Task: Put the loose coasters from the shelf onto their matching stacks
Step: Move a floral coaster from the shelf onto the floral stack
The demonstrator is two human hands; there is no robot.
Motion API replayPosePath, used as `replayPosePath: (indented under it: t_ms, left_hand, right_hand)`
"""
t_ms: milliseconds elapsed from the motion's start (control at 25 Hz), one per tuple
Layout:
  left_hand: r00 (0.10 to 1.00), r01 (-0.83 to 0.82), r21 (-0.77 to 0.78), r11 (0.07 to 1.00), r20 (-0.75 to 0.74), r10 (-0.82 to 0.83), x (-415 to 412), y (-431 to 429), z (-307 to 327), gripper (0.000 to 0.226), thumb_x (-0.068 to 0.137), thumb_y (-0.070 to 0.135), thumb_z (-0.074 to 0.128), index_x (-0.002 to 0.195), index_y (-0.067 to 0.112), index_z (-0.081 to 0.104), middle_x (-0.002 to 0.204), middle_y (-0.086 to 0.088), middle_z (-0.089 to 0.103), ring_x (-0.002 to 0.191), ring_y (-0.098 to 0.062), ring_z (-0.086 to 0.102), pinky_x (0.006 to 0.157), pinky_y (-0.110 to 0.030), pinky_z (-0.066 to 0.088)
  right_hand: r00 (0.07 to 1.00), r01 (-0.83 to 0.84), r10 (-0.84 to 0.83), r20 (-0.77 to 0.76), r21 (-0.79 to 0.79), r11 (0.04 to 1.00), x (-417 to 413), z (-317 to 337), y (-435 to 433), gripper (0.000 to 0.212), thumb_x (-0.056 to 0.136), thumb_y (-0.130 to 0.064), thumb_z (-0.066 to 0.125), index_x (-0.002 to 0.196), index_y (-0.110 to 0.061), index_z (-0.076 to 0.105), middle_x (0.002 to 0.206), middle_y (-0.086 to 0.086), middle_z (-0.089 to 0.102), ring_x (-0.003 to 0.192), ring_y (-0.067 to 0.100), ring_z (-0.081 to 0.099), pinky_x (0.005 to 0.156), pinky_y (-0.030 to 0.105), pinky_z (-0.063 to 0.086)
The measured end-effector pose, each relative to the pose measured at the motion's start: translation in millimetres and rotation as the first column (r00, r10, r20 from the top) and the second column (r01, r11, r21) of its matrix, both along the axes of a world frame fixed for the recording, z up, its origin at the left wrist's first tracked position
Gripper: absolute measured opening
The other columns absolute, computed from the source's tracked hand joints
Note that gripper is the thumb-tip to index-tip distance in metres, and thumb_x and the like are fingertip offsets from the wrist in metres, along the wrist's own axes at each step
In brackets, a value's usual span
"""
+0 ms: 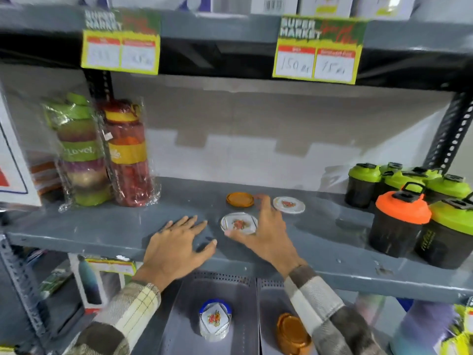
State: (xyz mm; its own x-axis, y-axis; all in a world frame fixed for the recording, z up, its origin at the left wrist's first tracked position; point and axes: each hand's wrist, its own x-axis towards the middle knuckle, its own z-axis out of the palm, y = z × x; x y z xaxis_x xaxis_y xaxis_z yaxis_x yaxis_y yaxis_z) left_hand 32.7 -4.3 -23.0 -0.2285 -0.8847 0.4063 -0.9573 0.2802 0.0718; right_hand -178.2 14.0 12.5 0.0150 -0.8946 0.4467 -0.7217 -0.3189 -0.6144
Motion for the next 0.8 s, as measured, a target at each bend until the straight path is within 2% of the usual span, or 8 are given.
replayPosePath:
  t_ms: [40,120,280,400,480,600,680,800]
  left_hand:
    - [1.0,-0.003,-0.013,1.0,-0.008,0.003,2,-1,0,0.083,0.078,0.08,0.016,0.146,0.039,0.041,0.155,0.013,0.035,0.143,-0.009,0.031,0.117,-0.034,0.025]
    - [1.0,0.003,-0.028,1.0,-0.026,-0.004,2,-1,-3,0.082,0.078,0.078,0.017,0.147,0.039,0.039,0.157,0.014,0.032,0.144,-0.007,0.027,0.118,-0.031,0.02]
    - [0.997,0.031,-0.04,0.999,-0.073,-0.034,1,-1,-3,0.081,0.079,0.079,0.018,0.148,0.04,0.035,0.158,0.015,0.027,0.145,-0.005,0.023,0.119,-0.029,0.018]
    - [0.997,0.028,-0.065,0.997,-0.072,-0.032,1,0,-2,0.08,0.08,0.079,0.02,0.147,0.04,0.037,0.157,0.016,0.029,0.145,-0.004,0.025,0.118,-0.029,0.018]
    - [0.997,-0.005,-0.045,0.999,-0.071,0.002,-2,2,-2,0.078,0.079,0.08,0.025,0.142,0.038,0.047,0.152,0.014,0.04,0.141,-0.006,0.035,0.116,-0.03,0.026]
    - [0.998,-0.024,-0.086,0.996,-0.063,0.018,-4,4,2,0.071,0.078,0.077,0.036,0.127,0.034,0.064,0.134,0.011,0.061,0.125,-0.009,0.055,0.105,-0.033,0.043]
    - [0.997,-0.002,-0.077,0.997,-0.08,-0.005,-4,7,7,0.07,0.078,0.076,0.036,0.13,0.035,0.061,0.139,0.011,0.057,0.129,-0.009,0.051,0.109,-0.033,0.039]
    - [0.994,0.02,-0.043,0.999,-0.109,-0.024,-4,13,12,0.077,0.079,0.076,0.028,0.142,0.037,0.047,0.152,0.012,0.041,0.141,-0.008,0.034,0.116,-0.03,0.023]
  right_hand:
    - [0.995,0.059,-0.054,-0.08,0.058,0.997,0,-6,-13,0.088,0.066,-0.061,0.086,0.132,-0.036,0.033,0.131,-0.009,0.054,0.123,0.024,0.046,0.106,0.042,0.04]
    - [0.985,0.122,-0.101,-0.143,0.15,0.981,0,-14,-27,0.101,0.066,-0.068,0.081,0.139,-0.025,0.026,0.133,0.004,0.055,0.128,0.031,0.043,0.106,0.047,0.034]
    - [0.984,0.111,-0.091,-0.153,0.132,0.985,0,-16,-33,0.098,0.07,-0.068,0.078,0.138,-0.024,0.024,0.125,0.003,0.058,0.126,0.028,0.046,0.104,0.046,0.033]
    - [0.996,0.075,-0.074,-0.044,0.013,0.997,0,-7,-22,0.089,0.064,-0.061,0.085,0.122,-0.039,0.021,0.117,-0.01,0.054,0.122,0.021,0.05,0.095,0.038,0.03]
    - [0.995,0.074,-0.066,0.075,-0.11,0.991,-1,1,-10,0.09,0.056,-0.06,0.088,0.115,-0.046,0.021,0.117,-0.019,0.054,0.12,0.016,0.051,0.096,0.036,0.03]
    - [0.988,0.079,-0.034,0.148,-0.309,0.948,-3,21,18,0.089,0.049,-0.067,0.084,0.118,-0.05,0.03,0.126,-0.03,0.039,0.117,0.011,0.051,0.102,0.037,0.03]
    - [0.989,0.1,-0.044,0.142,-0.414,0.905,-1,41,42,0.093,0.049,-0.07,0.081,0.119,-0.058,0.022,0.128,-0.029,0.039,0.118,0.007,0.052,0.1,0.036,0.03]
    - [0.993,0.099,-0.038,0.112,-0.604,0.791,1,79,93,0.098,0.051,-0.067,0.086,0.127,-0.032,0.035,0.135,-0.034,0.037,0.124,-0.003,0.047,0.098,0.041,0.04]
